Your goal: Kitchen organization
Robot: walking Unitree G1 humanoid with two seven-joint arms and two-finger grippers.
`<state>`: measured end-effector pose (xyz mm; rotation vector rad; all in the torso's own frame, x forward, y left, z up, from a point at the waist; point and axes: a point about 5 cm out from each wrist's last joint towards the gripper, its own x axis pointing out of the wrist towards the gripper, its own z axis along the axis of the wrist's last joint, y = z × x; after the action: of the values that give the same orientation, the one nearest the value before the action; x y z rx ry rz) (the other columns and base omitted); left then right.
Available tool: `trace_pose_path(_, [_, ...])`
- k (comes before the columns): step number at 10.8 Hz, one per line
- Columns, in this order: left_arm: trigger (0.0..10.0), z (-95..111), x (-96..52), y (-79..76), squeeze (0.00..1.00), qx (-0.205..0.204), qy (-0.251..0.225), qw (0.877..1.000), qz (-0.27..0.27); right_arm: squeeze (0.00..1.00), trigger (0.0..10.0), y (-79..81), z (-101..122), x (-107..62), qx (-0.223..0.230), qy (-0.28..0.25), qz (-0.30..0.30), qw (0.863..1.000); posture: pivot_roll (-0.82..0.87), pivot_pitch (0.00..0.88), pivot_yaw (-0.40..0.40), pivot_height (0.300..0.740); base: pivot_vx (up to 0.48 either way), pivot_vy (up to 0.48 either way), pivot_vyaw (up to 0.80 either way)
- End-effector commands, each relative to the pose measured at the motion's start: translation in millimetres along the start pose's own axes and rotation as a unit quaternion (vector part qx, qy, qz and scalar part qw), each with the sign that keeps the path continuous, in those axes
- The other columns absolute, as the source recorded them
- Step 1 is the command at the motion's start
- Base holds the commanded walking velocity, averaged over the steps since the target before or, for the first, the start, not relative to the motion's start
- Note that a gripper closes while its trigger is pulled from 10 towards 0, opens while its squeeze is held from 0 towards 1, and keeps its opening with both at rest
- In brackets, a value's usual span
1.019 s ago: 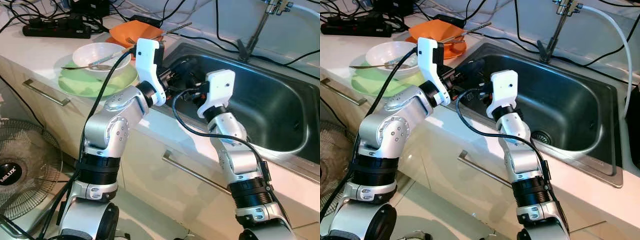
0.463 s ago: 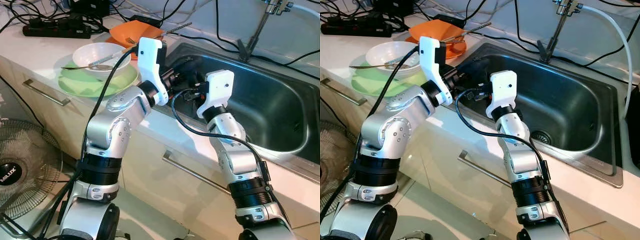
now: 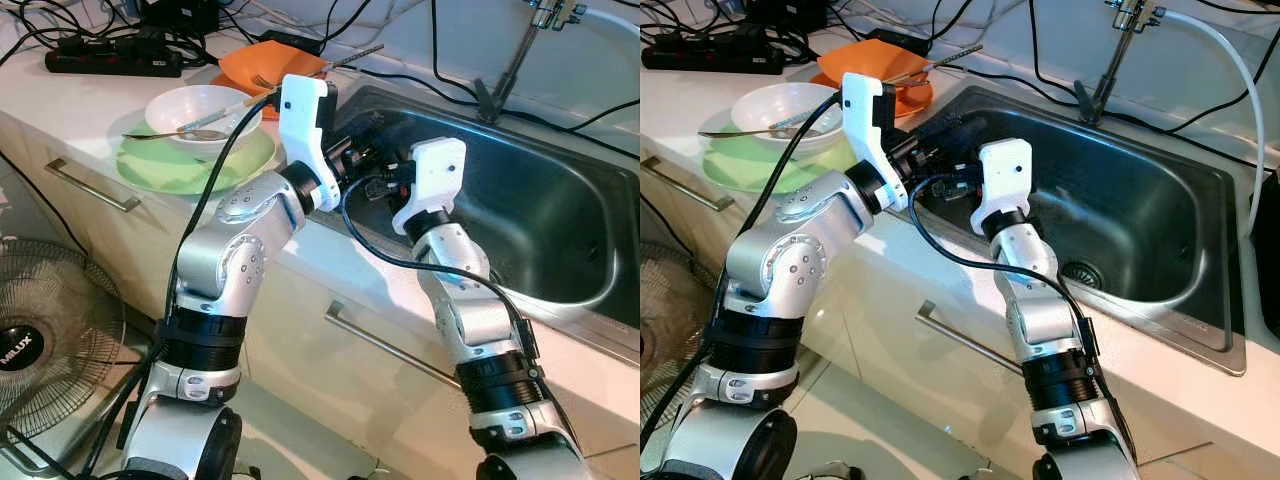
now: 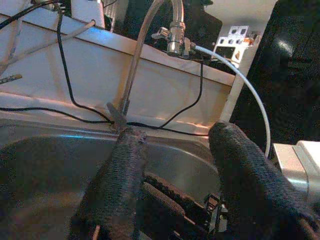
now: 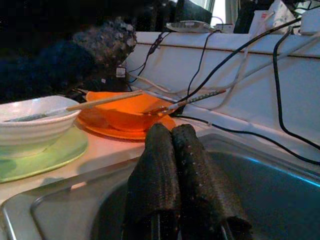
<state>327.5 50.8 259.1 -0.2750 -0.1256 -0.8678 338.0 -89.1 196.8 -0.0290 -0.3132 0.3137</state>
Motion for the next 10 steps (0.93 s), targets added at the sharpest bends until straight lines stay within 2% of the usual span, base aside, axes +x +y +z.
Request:
trace_pose_path(1, [10.0, 17.3, -3.7, 9.1, 1.00, 0.014, -0.042, 0.998, 0.033, 0.00, 0.0, -15.0, -2.3, -2.5, -0.001, 0.003, -0.029, 1.000, -0.04, 0.037, -0.065, 0.740, 0.000, 0.000, 0.00])
trace_pose_path(2, [10.0, 18.4, -4.4, 12.3, 0.73, 0.013, -0.048, 0.998, 0.046, 0.00, 0.0, -15.5, -3.0, -2.3, -0.002, 0.006, -0.031, 1.000, -0.04, 0.037, -0.065, 0.740, 0.000, 0.000, 0.00])
trace_pose_path(4, [10.0, 18.4, -4.4, 12.3, 0.73, 0.013, -0.048, 0.998, 0.046, 0.00, 0.0, -15.5, -3.0, -2.3, -0.002, 0.006, -0.031, 1.000, -0.04, 0.037, -0.065, 0.740, 0.000, 0.000, 0.00])
trace_pose_path(5, [10.0, 21.5, -7.8, 20.8, 0.00, 0.023, -0.060, 0.995, 0.080, 0.00, 10.0, -19.0, -5.4, -2.2, -0.002, 0.014, -0.043, 0.999, -0.04, 0.038, -0.067, 0.740, 0.000, 0.000, 0.00])
trace_pose_path(6, [10.0, 32.0, -17.9, 38.3, 0.00, 0.052, -0.086, 0.983, 0.151, 0.00, 10.0, -30.7, -10.6, -3.3, -0.002, 0.034, -0.083, 0.996, -0.04, 0.038, -0.067, 0.740, 0.000, 0.000, 0.00])
trace_pose_path(7, [10.0, 36.8, -23.5, 45.0, 0.00, 0.069, -0.098, 0.976, 0.184, 0.00, 10.0, -36.6, -12.4, -4.6, -0.001, 0.039, -0.102, 0.994, -0.04, 0.038, -0.067, 0.740, 0.000, 0.000, 0.00])
trace_pose_path(8, [10.0, 43.1, -39.1, 62.5, 0.00, 0.110, -0.094, 0.960, 0.238, 0.00, 10.0, -41.6, -14.8, -6.1, -0.007, 0.045, -0.112, 0.993, -0.04, 0.036, -0.069, 0.740, 0.000, 0.000, 0.00])
trace_pose_path(10, [10.0, 44.8, -61.6, 82.6, 0.00, 0.128, -0.083, 0.945, 0.289, 0.00, 10.0, -42.7, -15.1, -5.7, -0.007, 0.045, -0.115, 0.992, -0.04, 0.036, -0.069, 0.740, 0.000, 0.000, 0.00])
